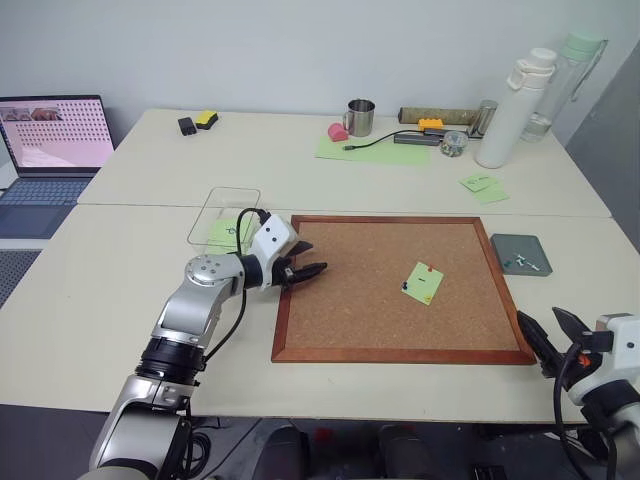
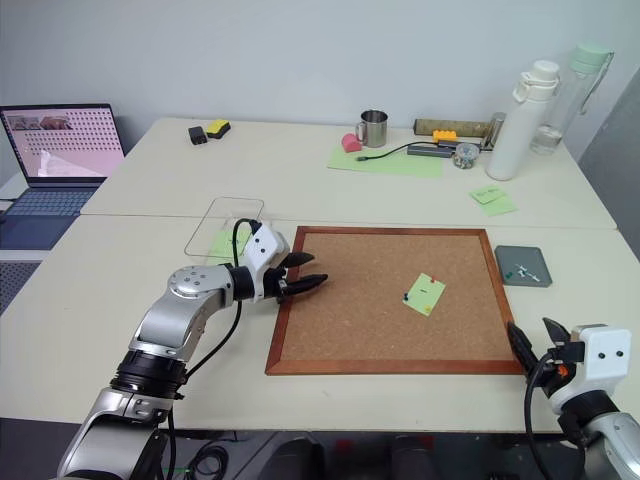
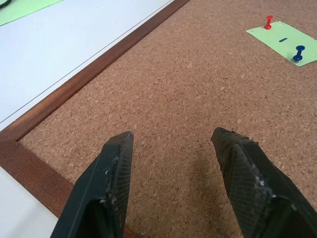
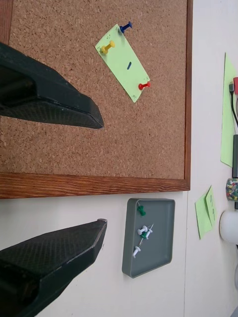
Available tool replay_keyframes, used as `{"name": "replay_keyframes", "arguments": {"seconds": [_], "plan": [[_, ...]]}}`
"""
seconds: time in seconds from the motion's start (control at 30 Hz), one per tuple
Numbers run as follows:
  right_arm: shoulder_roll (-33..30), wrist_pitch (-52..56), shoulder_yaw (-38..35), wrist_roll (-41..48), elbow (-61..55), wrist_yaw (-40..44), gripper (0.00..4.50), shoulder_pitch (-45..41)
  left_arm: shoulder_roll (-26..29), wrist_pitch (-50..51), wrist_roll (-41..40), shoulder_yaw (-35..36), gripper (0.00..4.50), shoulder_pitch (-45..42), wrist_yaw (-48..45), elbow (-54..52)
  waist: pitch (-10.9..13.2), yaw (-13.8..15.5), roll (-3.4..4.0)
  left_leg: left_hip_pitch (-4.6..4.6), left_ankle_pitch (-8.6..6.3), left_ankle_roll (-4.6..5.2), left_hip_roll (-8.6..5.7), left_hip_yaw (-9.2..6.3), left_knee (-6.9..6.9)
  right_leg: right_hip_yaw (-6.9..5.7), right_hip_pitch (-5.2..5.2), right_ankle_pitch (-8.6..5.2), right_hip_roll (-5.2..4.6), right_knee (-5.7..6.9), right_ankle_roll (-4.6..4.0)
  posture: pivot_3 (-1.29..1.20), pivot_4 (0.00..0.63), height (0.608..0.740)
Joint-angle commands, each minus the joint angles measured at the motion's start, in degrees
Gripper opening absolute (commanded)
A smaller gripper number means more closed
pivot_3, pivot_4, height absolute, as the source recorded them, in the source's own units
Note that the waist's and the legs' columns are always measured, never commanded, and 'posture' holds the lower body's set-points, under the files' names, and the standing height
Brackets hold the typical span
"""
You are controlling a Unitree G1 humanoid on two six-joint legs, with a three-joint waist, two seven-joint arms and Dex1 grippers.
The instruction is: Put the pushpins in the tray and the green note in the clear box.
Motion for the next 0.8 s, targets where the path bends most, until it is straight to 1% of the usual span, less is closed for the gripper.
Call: {"name": "replay_keyframes", "arguments": {"seconds": [0.03, 0.43, 0.63, 0.8], "plan": [[-0.5, 0.1, -1.0, 1.2, -2.5, -0.3, 3.04, 0.0, 0.3, -0.4, -0.7, 0.8, 2.71, -0.7, 0.2, -2.0, 0.0, 0.0, 0.0, 0.0, 0.0, 0.0, 0.0, 0.0, 0.0, 0.0, 0.0, 0.0, 0.0, 0.0, 0.0, 0.0, 0.15, 0.74], [-0.5, 0.3, -1.0, 1.8, -2.4, -0.8, 3.04, -0.7, 0.2, 3.1, -4.1, 1.7, 2.71, -0.9, -1.1, -2.9, 0.0, 0.0, 0.0, 0.0, 0.0, 0.0, 0.0, 0.0, 0.0, 0.0, 0.0, 0.0, 0.0, 0.0, 0.0, 0.0, 0.15, 0.74], [-2.3, 1.8, -1.5, 3.1, -2.0, -0.7, 3.04, -2.8, 0.0, 5.1, -7.0, 2.4, 2.71, -0.8, -2.3, -4.4, 0.0, 0.0, 0.0, 0.0, 0.0, 0.0, 0.01, 0.01, 0.01, 0.0, 0.0, 0.0, 0.0, 0.01, 0.0, 0.0, 0.15, 0.74], [-4.3, 2.6, -0.1, 3.5, -1.1, 0.2, 3.04, -5.2, -0.2, 6.9, -9.6, 2.4, 2.71, -0.8, -3.8, -6.2, 0.0, 0.0, 0.0, 0.0, 0.0, 0.0, 0.0, -0.01, 0.01, 0.01, 0.0, 0.0, 0.0, 0.01, 0.0, 0.0, 0.15, 0.74]]}}
